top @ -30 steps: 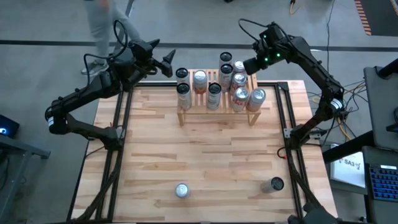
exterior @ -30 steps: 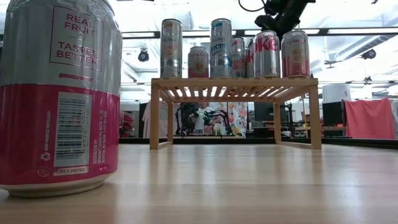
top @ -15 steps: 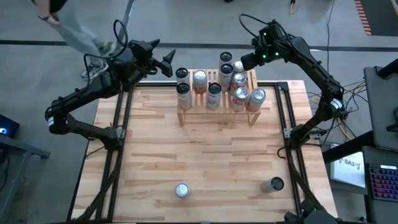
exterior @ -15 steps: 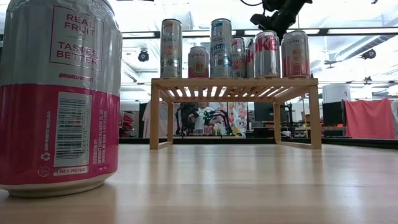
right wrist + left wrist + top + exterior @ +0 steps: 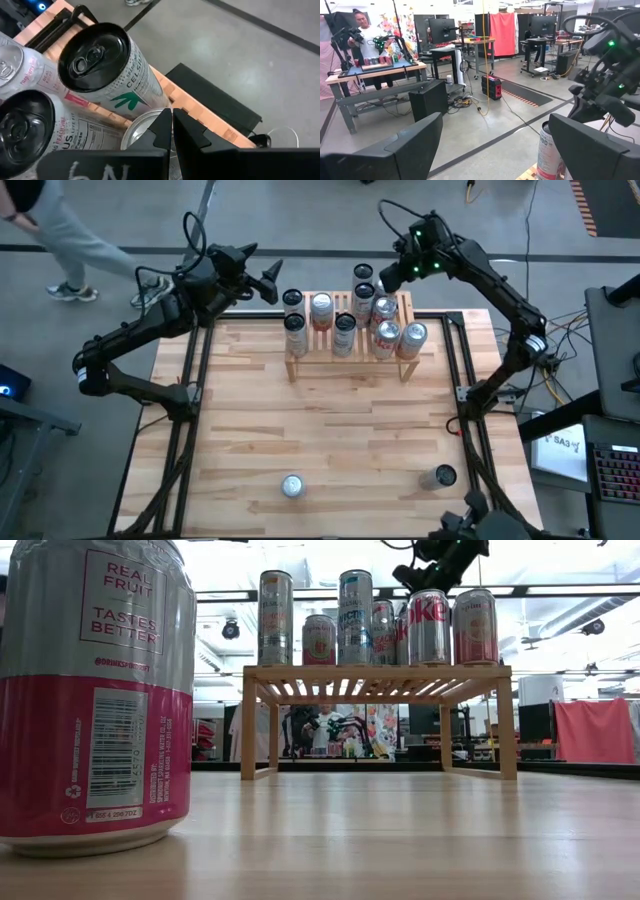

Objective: Place canned beverage on shelf
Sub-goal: Put the silver soda can on the shelf aligned with the other silver soda cans, then put the white soda can on the shelf aligned with the other white soda cans

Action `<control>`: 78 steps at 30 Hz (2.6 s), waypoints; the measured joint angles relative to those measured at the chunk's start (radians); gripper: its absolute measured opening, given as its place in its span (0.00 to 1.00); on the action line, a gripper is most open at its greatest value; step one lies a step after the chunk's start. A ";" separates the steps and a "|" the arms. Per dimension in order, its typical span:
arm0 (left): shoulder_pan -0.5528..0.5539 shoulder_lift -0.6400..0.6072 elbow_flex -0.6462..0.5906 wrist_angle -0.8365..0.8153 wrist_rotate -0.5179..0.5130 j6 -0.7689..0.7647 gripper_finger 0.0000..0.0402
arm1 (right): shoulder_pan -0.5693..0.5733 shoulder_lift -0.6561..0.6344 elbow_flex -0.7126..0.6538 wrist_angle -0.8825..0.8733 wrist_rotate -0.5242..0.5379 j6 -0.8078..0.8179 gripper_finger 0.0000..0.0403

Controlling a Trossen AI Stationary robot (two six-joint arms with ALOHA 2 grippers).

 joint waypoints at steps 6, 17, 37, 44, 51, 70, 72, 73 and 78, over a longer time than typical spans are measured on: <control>0.000 0.000 0.000 0.000 0.000 0.000 0.87 | 0.000 0.015 0.000 -0.006 0.008 0.012 0.02; 0.000 0.000 0.000 0.000 0.000 0.002 0.87 | 0.000 0.005 0.000 -0.054 0.035 0.085 0.02; 0.000 0.000 0.000 0.000 0.000 0.011 0.87 | -0.010 -0.009 0.087 -0.172 0.063 0.100 0.02; 0.000 0.000 0.000 -0.001 0.000 0.011 0.87 | -0.010 -0.010 0.068 -0.250 0.141 0.080 0.02; 0.000 0.000 0.000 -0.002 0.000 0.011 0.87 | -0.009 -0.015 0.108 -0.229 0.140 0.070 0.02; -0.112 -0.035 0.000 -0.248 0.063 -0.384 0.87 | 0.021 -0.019 0.234 0.181 -0.210 -0.129 0.02; -0.147 -0.052 0.000 -0.316 0.086 -0.456 0.87 | 0.038 -0.026 0.258 0.173 -0.216 -0.102 0.02; -0.169 -0.059 0.000 -0.339 0.093 -0.483 0.87 | 0.045 -0.031 0.271 0.169 -0.236 -0.088 0.02; -0.291 -0.067 0.000 -0.411 0.106 -0.513 0.87 | 0.100 -0.045 0.353 0.128 -0.388 0.042 0.02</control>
